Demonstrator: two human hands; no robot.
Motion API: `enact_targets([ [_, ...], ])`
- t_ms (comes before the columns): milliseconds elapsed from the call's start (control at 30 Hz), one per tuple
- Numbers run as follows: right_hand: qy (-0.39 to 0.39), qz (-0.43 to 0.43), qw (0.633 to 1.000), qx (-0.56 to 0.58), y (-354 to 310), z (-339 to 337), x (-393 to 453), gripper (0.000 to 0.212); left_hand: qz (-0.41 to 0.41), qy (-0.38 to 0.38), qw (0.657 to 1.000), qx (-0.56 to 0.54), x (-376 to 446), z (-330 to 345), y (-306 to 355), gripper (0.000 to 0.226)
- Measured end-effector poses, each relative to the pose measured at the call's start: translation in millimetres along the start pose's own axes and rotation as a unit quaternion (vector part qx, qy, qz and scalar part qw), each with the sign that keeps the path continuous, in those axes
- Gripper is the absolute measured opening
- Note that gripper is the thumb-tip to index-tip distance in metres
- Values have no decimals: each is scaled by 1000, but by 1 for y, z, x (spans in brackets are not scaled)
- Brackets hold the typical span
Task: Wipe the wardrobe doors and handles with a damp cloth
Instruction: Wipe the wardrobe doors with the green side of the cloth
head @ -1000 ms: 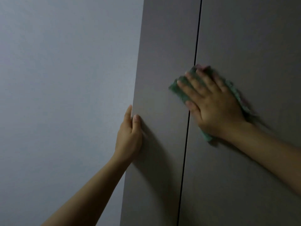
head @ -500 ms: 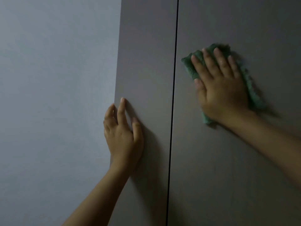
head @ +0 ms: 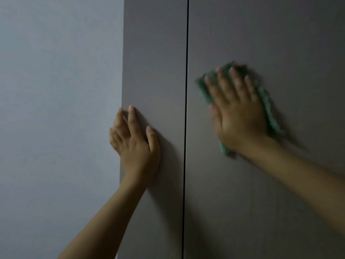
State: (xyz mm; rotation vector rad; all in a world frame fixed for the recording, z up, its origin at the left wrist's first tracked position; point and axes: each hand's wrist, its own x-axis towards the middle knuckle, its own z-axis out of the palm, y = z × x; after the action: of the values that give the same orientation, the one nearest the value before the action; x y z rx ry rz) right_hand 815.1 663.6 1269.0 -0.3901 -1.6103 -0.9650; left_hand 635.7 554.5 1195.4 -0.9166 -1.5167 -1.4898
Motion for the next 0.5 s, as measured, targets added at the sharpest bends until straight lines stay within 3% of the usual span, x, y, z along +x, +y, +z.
enact_targets([
  [100, -61, -143, 988, 8, -5, -5, -40, 53, 11, 16, 1000, 3, 4, 6, 14, 71],
  [167, -75, -180, 981, 6, 13, -10, -35, 53, 38, 24, 999, 1, 8, 9, 26, 69],
  [367, -13, 10, 1000, -23, 51, -11, 20, 54, 118, 10, 993, -27, 23, 19, 73, 67],
  [433, 2, 17, 1000, -26, 42, -10, 9, 54, 133, -7, 991, -30, 25, 25, 82, 68],
  [500, -11, -41, 999, -26, 33, -10, -18, 54, 145, -2, 989, -11, 24, 32, 80, 67],
])
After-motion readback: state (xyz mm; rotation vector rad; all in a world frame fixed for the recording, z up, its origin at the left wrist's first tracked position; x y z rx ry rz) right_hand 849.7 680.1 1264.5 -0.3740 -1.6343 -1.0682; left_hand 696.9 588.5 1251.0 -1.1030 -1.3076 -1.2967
